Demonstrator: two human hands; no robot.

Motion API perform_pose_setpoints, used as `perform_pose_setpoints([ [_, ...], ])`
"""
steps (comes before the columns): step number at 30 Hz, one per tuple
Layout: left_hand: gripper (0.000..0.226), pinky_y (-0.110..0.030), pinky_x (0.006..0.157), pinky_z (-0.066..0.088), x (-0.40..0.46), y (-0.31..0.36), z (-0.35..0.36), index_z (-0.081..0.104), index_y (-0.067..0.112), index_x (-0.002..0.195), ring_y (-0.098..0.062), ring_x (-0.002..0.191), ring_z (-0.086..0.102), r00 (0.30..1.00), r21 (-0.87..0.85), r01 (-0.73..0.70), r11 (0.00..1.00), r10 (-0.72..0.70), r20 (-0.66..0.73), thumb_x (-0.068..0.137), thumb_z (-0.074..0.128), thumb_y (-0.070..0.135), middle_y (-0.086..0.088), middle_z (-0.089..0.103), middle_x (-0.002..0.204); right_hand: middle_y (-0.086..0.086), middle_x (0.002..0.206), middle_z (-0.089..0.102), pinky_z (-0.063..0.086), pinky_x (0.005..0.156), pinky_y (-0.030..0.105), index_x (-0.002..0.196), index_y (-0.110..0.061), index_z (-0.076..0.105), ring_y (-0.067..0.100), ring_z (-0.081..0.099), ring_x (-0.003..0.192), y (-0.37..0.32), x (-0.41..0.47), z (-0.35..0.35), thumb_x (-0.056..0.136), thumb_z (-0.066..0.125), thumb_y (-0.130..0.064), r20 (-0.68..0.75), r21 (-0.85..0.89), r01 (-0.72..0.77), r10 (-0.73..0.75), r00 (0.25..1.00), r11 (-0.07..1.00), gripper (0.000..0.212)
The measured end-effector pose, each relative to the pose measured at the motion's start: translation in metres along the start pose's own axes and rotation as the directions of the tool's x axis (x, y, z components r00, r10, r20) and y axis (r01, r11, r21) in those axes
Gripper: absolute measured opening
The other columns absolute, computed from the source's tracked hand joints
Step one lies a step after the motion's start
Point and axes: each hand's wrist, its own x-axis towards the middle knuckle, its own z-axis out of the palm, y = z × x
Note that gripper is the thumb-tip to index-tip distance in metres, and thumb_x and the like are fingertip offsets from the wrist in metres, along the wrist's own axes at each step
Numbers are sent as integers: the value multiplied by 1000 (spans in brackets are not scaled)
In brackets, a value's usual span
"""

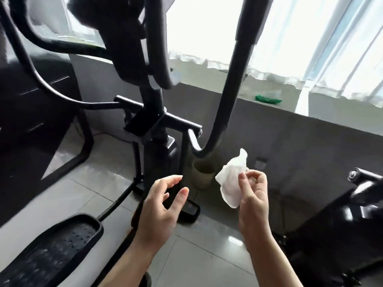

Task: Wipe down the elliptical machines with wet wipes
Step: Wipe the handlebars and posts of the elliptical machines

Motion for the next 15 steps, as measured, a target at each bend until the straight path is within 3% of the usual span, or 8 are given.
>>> perform_pose_setpoints([
  [3,43,-26,100,44,42,6,30,56,42,118,4,121,50,999,13,-41,999,42,-28,80,49,61,21,57,123,-10,101,67,43,94,32,81,-28,54,16,60,107,1,49,12,85,57,-25,123,120,4,-19,992,993,6],
  [6,48,-29,104,42,79,15,52,49,39,129,1,128,45,993,30,-99,995,101,-66,85,47,59,20,51,133,-7,78,57,46,67,30,88,-21,51,15,53,76,6,79,28,86,53,-29,216,144,-10,-22,976,989,9],
  [8,61,-30,111,37,100,19,66,40,34,140,-2,135,39,985,24,-163,986,164,-50,86,47,62,16,44,142,-3,79,57,45,54,29,94,-24,55,15,54,67,11,92,36,90,47,-40,279,91,-18,-8,960,996,19],
  [11,71,-30,116,28,122,18,84,23,44,145,-9,143,31,969,49,-249,967,248,18,85,44,74,7,34,153,-5,93,67,49,69,26,107,-27,64,9,61,81,28,103,41,95,37,-55,367,51,-6,-13,930,999,41],
  [15,71,-37,119,28,141,8,104,16,45,147,-15,147,25,952,-2,-307,952,307,0,87,40,75,-4,23,157,-18,79,70,46,72,12,94,-21,65,-6,62,77,61,118,48,105,24,-42,403,-77,-39,67,913,996,46],
])
